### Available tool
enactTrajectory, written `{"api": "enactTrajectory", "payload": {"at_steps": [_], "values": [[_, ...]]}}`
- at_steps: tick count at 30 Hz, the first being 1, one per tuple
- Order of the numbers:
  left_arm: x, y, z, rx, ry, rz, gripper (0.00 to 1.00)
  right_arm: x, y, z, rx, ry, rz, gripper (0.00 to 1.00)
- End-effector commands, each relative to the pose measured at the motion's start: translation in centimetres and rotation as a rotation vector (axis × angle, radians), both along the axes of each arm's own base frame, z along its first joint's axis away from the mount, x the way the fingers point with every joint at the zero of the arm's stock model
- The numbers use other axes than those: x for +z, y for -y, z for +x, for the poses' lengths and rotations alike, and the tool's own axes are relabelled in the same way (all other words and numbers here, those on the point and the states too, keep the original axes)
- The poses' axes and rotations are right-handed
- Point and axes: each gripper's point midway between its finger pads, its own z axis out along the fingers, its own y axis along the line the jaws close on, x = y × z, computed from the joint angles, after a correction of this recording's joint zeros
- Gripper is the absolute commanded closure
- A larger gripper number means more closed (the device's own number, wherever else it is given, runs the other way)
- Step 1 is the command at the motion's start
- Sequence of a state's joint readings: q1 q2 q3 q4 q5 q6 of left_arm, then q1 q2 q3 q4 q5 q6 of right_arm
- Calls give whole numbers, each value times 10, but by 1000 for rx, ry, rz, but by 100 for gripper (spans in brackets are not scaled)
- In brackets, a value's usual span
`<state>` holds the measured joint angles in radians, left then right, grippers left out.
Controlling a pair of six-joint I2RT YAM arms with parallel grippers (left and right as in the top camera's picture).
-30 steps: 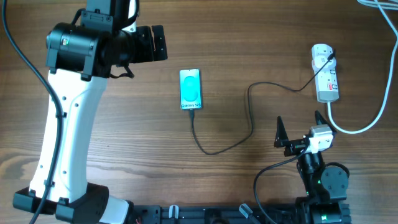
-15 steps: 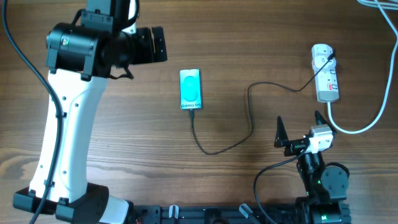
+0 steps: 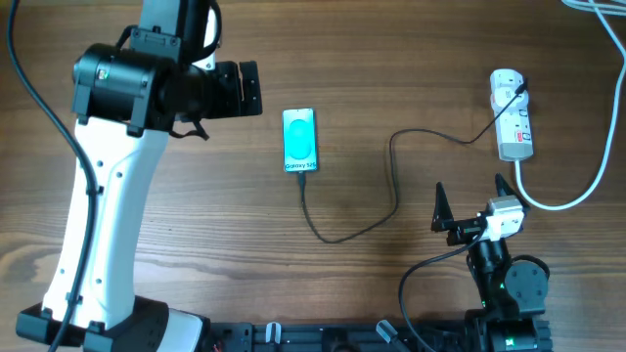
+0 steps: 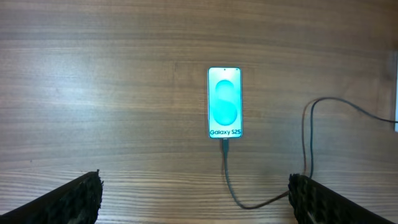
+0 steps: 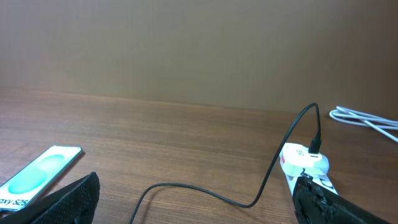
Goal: Plug charger to phone and switch on socket
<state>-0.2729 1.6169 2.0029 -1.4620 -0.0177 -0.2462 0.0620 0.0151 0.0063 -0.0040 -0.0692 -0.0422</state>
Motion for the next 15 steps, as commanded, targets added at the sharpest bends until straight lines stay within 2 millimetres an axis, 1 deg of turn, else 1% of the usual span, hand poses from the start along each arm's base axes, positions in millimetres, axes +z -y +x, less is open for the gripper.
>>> {"api": "enactTrajectory", "payload": {"at_steps": [1,6,9,10,13,15], "values": [[-7,-3,-16,3,-24,1,0,3,2,0,-10,12,19,0],[-31,-7,-36,0,-36,0,0,3,2,0,-11,12,19,0],[-50,-13,-56,-1,-65,5,0,3,2,0,-11,12,18,0],[-58,-17,-69,0,-83,11,0,3,2,0,-10,12,19,0],[-65,-21,-85,0,-91,13,0,3,2,0,-11,12,19,0],[-64,-25,-94,-1,-75,19,0,3,2,0,-10,12,19,0]]}}
